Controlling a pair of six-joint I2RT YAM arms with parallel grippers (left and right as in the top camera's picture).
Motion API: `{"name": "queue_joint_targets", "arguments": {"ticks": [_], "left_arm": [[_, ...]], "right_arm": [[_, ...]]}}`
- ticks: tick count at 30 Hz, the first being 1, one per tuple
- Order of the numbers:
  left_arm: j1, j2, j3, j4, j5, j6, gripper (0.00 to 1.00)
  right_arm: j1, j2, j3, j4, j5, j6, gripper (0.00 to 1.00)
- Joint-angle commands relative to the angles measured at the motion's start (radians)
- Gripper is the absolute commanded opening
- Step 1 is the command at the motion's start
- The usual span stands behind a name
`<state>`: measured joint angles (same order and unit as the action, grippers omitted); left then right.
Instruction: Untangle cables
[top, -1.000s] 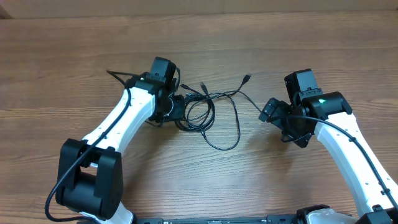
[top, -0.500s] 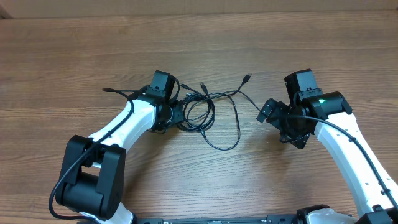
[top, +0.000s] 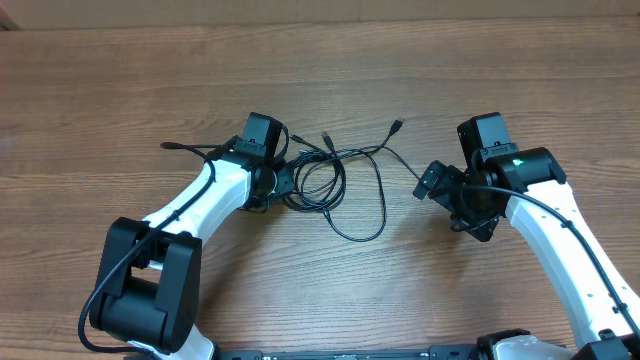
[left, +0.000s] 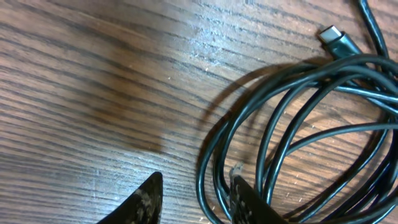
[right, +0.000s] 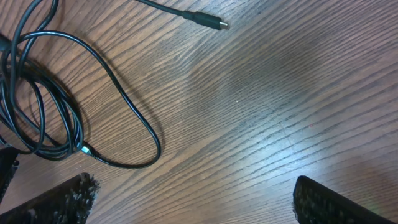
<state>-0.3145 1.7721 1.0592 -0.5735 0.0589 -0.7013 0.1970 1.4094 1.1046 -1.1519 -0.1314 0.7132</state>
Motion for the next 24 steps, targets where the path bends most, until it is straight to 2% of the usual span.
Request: {"name": "queue_joint_targets", "arguments": {"ticks": [1, 6, 10, 24], "left_arm": [[-0.001, 0.008, -0.01, 0.016, -0.023, -0.021, 0.36], [-0.001, 0.008, -0.01, 0.044, -0.022, -0.021, 0.34], [-0.004, 0.013, -0.01, 0.045, -0.022, -0.021, 0.27], [-0.013, 0.04, -0.01, 0.064, -0.018, -0.021, 0.25]], "right_arm": [[-0.001, -0.005, 0.007, 0.002, -0.006, -0.004, 1.0], [-0.001, -0.005, 0.007, 0.002, -0.006, -0.004, 1.0], [-0.001, -0.005, 0.007, -0.002, -0.006, -0.004, 1.0], [-0.001, -0.005, 0.007, -0.003, -0.006, -0.004, 1.0]]}}
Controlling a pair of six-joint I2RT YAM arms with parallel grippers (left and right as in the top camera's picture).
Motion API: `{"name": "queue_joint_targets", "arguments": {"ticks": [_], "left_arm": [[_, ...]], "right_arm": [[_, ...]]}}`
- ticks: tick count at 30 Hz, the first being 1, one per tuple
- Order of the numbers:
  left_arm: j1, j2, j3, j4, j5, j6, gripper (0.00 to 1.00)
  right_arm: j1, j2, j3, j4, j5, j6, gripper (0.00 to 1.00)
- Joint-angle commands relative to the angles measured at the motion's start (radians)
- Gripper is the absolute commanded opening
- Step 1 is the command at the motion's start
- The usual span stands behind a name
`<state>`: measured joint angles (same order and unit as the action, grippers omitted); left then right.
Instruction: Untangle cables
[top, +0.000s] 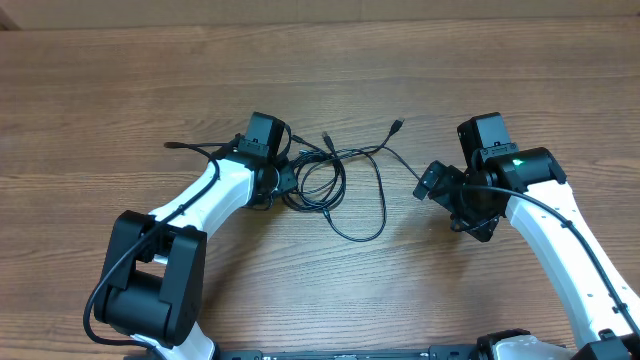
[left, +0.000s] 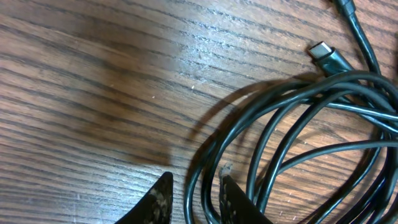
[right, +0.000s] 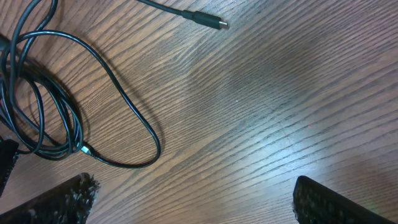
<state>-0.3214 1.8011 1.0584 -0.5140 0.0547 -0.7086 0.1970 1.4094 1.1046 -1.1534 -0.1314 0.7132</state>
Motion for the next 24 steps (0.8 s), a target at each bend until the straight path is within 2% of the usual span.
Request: {"name": "queue_joint_targets", "arguments": {"ticks": [1, 6, 17, 22, 24], "left_arm": [[-0.007, 0.011, -0.009, 0.006, -0.013, -0.014, 0.24], [-0.007, 0.012, -0.009, 0.007, -0.014, -0.013, 0.2], [-0.008, 0.047, -0.009, 0.018, 0.01, -0.013, 0.21], [-0.008, 0.047, -0.009, 0.018, 0.01, -0.013, 0.06], [-0.006, 0.047, -0.008, 0.018, 0.017, -0.007, 0.04]], "right_arm": [[-0.001, -0.005, 0.007, -0.005, -0.006, -0.004, 1.0], [-0.001, -0.005, 0.007, -0.011, -0.006, -0.004, 1.0], [-0.001, -0.005, 0.007, -0.011, -0.006, -0.004, 1.0], [-0.001, -0.005, 0.007, -0.008, -0.005, -0.008, 1.0], [-0.001, -0.005, 0.007, -0.007, -0.005, -0.008, 0.98]]}}
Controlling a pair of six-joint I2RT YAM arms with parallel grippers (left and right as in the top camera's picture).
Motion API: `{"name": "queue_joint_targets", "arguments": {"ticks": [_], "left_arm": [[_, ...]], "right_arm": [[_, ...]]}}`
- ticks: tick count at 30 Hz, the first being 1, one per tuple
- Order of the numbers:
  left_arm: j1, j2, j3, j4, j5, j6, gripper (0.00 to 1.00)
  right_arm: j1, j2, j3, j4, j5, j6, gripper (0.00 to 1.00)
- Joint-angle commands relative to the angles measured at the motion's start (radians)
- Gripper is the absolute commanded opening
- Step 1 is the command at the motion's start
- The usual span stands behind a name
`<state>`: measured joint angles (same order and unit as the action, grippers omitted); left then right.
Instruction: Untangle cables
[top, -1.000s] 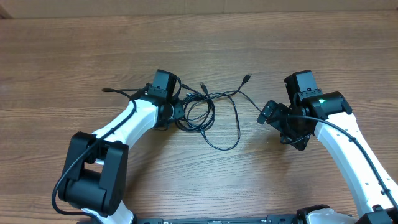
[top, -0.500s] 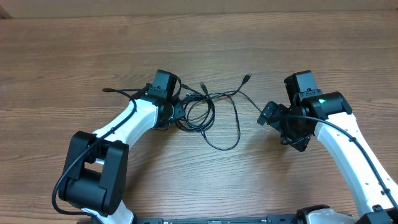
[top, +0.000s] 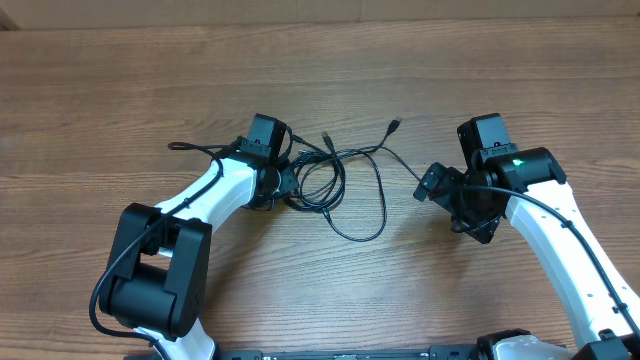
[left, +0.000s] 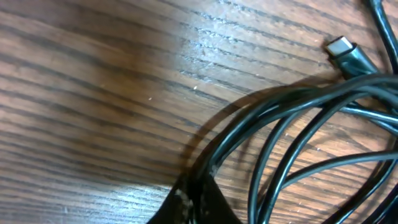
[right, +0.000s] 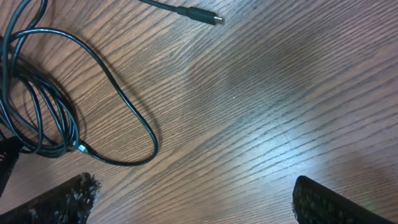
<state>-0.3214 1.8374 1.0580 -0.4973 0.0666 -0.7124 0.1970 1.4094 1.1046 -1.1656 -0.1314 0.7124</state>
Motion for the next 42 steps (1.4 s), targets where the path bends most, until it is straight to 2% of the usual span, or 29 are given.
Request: {"name": "queue_joint_targets", "arguments": {"ticks": [1, 2, 5, 11, 14, 16, 18, 20, 21, 23, 26, 27, 29, 33, 38, 42], "left_arm": [[-0.002, 0.011, -0.005, 0.0, 0.013, 0.005, 0.05], [0.003, 0.011, -0.003, 0.0, 0.023, 0.018, 0.04], [0.037, 0.01, 0.031, -0.036, 0.132, 0.085, 0.04], [0.098, 0.01, 0.148, -0.211, 0.23, 0.089, 0.04], [0.099, 0.01, 0.158, -0.257, 0.258, 0.089, 0.06], [0.097, 0.01, 0.157, -0.286, 0.277, 0.089, 0.07], [0.091, 0.01, 0.157, -0.321, 0.304, 0.089, 0.04], [0.092, 0.01, 0.158, -0.33, 0.402, 0.089, 0.04], [0.095, 0.01, 0.161, -0.324, 0.455, 0.089, 0.04], [0.106, 0.01, 0.174, -0.308, 0.575, 0.089, 0.04], [0.12, 0.01, 0.204, -0.301, 0.718, 0.089, 0.04], [0.122, 0.01, 0.218, -0.302, 0.752, 0.089, 0.04], [0.124, 0.01, 0.25, -0.304, 0.802, 0.089, 0.04], [0.122, 0.01, 0.321, -0.327, 0.86, 0.088, 0.04], [0.118, 0.008, 0.435, -0.392, 0.896, 0.1, 0.04], [0.1, -0.002, 0.514, -0.442, 0.895, 0.25, 0.04]], "right_arm": [[-0.001, -0.005, 0.007, 0.01, -0.005, -0.007, 0.97], [-0.001, -0.005, 0.008, 0.012, -0.005, -0.007, 0.96], [-0.001, -0.005, 0.007, 0.012, -0.005, -0.006, 0.72], [-0.001, -0.005, 0.007, 0.011, -0.006, -0.006, 0.73], [-0.001, -0.005, 0.008, 0.011, -0.019, -0.006, 0.69], [-0.001, -0.005, 0.007, 0.011, -0.047, -0.006, 0.59], [-0.001, -0.005, 0.007, 0.012, -0.082, -0.006, 0.42], [-0.001, -0.005, 0.007, 0.012, -0.112, -0.006, 0.13], [-0.001, -0.005, 0.007, 0.012, -0.124, -0.007, 0.1], [-0.001, -0.005, 0.007, 0.016, -0.141, -0.018, 0.1], [-0.001, -0.005, 0.007, 0.045, -0.198, -0.14, 0.1], [-0.001, -0.005, 0.007, 0.056, -0.236, -0.204, 0.17], [-0.001, -0.005, 0.007, 0.073, -0.287, -0.289, 0.36], [-0.001, -0.005, 0.007, 0.098, -0.297, -0.306, 0.6], [-0.001, -0.005, 0.007, 0.134, -0.297, -0.306, 0.75], [-0.001, -0.005, 0.007, 0.173, -0.296, -0.306, 0.79]]}}
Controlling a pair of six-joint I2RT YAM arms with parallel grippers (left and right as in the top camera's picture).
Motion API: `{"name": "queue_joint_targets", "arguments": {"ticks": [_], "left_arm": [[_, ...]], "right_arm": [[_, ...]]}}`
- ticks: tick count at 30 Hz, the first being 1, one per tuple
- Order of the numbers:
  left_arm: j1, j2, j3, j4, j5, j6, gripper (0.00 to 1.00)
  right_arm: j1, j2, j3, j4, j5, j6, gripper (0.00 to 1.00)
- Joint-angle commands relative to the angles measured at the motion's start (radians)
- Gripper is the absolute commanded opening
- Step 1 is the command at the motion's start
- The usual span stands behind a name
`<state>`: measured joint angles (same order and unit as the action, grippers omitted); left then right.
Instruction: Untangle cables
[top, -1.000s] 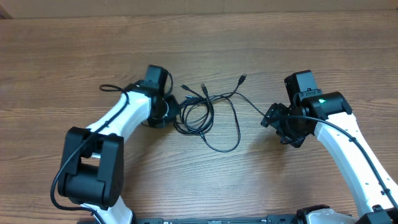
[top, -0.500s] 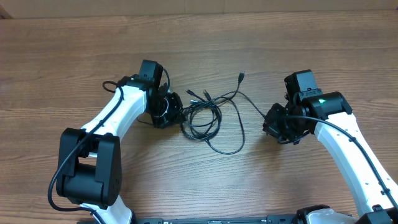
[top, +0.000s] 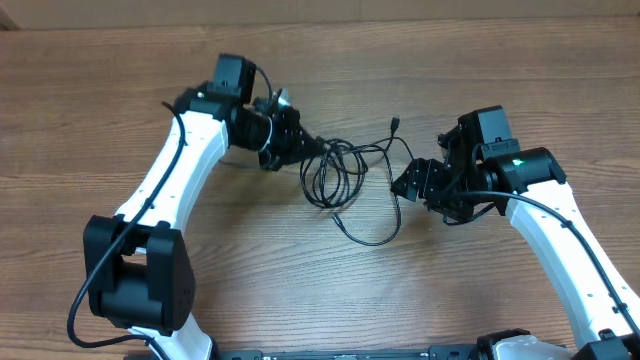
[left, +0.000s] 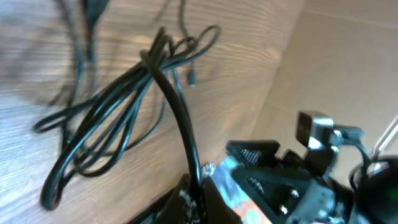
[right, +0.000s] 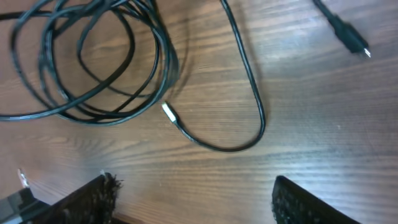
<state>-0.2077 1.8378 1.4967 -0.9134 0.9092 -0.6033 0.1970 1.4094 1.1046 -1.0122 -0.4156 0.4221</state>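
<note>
A tangle of thin black cables lies mid-table, with one long loop trailing toward the front and a plug end at the back. My left gripper is raised at the tangle's left side, shut on a black strand that runs from its fingertips down into the coil. My right gripper stands open just right of the tangle. In its own view, the open right gripper has the coil, a loop and a loose plug ahead of it.
The wooden table carries only the cables. A tan wall borders its far edge. The right arm shows across from the left wrist camera.
My left gripper, shut on a strand low at the coil's left edge, now stands raised and further back-left with that strand. The tangle has shifted. My right gripper has come closer to the cables.
My left gripper was open with its fingers astride a strand at the coil's left edge, then narrower around it, then shut on it. Now it holds that strand up off the table, while the open right gripper sits nearer the tangle.
</note>
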Motion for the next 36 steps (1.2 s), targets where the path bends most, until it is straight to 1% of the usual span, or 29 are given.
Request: {"name": "queue_joint_targets", "arguments": {"ticks": [1, 5, 7, 8, 9, 12, 14, 16, 20, 24, 29, 33, 36], "left_arm": [[-0.018, -0.003, 0.092, -0.041, 0.053, 0.168, 0.04], [-0.033, -0.003, 0.15, -0.072, 0.053, 0.219, 0.04], [-0.043, -0.003, 0.192, -0.098, 0.053, 0.274, 0.04], [-0.05, -0.003, 0.215, -0.119, 0.053, 0.321, 0.04], [-0.064, -0.003, 0.253, -0.158, 0.053, 0.404, 0.04], [-0.094, -0.003, 0.331, -0.245, 0.053, 0.557, 0.04], [-0.111, -0.003, 0.389, -0.303, 0.053, 0.639, 0.04], [-0.126, -0.003, 0.443, -0.348, 0.052, 0.687, 0.04], [-0.153, -0.003, 0.537, -0.383, 0.04, 0.702, 0.04], [-0.175, -0.003, 0.588, -0.393, 0.026, 0.702, 0.04], [-0.192, -0.004, 0.603, -0.406, 0.028, 0.702, 0.04], [-0.193, -0.004, 0.603, -0.427, 0.033, 0.703, 0.04], [-0.193, -0.005, 0.603, -0.453, 0.021, 0.74, 0.04]], "right_arm": [[-0.001, -0.005, 0.007, 0.025, -0.012, -0.015, 0.79], [-0.001, -0.005, 0.007, 0.05, -0.012, -0.01, 0.79], [-0.001, -0.005, 0.007, 0.071, -0.012, -0.007, 0.79], [-0.001, -0.005, 0.007, 0.087, -0.012, -0.007, 0.79], [-0.001, -0.005, 0.007, 0.107, -0.013, -0.007, 0.79], [-0.001, -0.005, 0.007, 0.141, -0.013, -0.008, 0.79], [-0.001, -0.004, 0.007, 0.157, -0.013, -0.008, 0.79], [-0.001, -0.002, 0.007, 0.167, -0.013, -0.008, 0.79], [0.0, 0.011, 0.007, 0.174, -0.07, -0.008, 0.77], [0.0, 0.031, 0.007, 0.179, -0.107, -0.008, 0.77], [0.0, 0.079, 0.007, 0.195, -0.098, -0.008, 0.76], [0.0, 0.135, 0.007, 0.244, -0.098, -0.007, 0.75], [0.0, 0.174, 0.007, 0.264, -0.085, -0.008, 0.75]]}}
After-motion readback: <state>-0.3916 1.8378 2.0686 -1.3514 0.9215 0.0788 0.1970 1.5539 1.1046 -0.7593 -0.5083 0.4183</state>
